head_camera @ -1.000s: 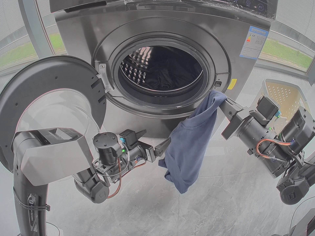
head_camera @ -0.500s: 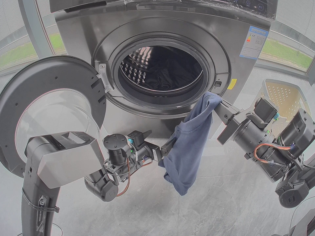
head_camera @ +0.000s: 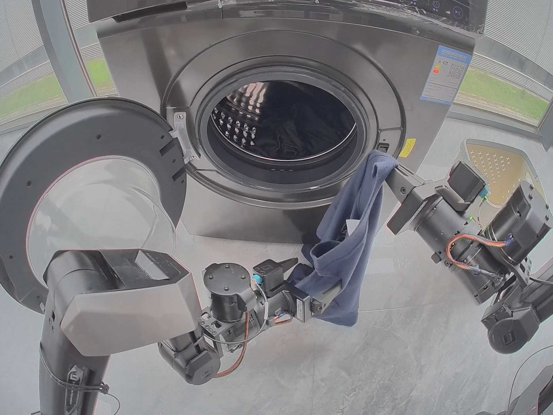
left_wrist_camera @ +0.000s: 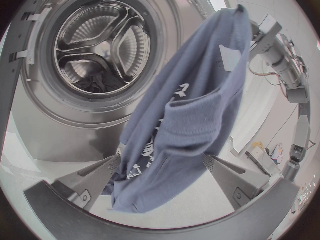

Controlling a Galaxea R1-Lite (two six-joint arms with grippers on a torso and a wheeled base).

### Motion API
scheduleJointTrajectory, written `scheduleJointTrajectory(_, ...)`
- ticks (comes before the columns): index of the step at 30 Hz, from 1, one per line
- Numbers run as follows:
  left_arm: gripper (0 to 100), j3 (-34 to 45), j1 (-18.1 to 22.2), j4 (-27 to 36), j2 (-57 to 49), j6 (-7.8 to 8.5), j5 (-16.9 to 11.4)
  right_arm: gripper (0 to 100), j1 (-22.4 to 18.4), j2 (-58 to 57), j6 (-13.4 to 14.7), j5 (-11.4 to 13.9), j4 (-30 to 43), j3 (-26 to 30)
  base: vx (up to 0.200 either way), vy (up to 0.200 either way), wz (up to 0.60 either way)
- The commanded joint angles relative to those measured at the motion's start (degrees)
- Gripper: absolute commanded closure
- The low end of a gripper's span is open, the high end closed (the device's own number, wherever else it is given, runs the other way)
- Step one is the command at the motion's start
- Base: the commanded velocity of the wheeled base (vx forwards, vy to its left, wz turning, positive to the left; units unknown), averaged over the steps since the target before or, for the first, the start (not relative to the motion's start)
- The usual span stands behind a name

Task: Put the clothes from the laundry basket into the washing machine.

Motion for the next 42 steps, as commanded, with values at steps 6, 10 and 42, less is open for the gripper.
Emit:
scheduleJointTrajectory(6,0,0.9,-0.8,-0.1,-1.5,0.31,-0.1,100,-2.2,0.8,0.0,0.0,0.0,-0.4,0.0,0.0,0.0)
scheduleJointTrajectory(10,0,0.9,-0.8,-0.1,-1.4,0.31,-0.1,100,-2.3,0.9,0.0,0.0,0.0,-0.5,0.0,0.0,0.0)
scheduleJointTrajectory(42,100,-1.7,0.6,-0.1,-4.1,0.14,0.0,100,-2.6,1.4,0.1,-0.2,0.0,0.0,0.0,0.0,0.0)
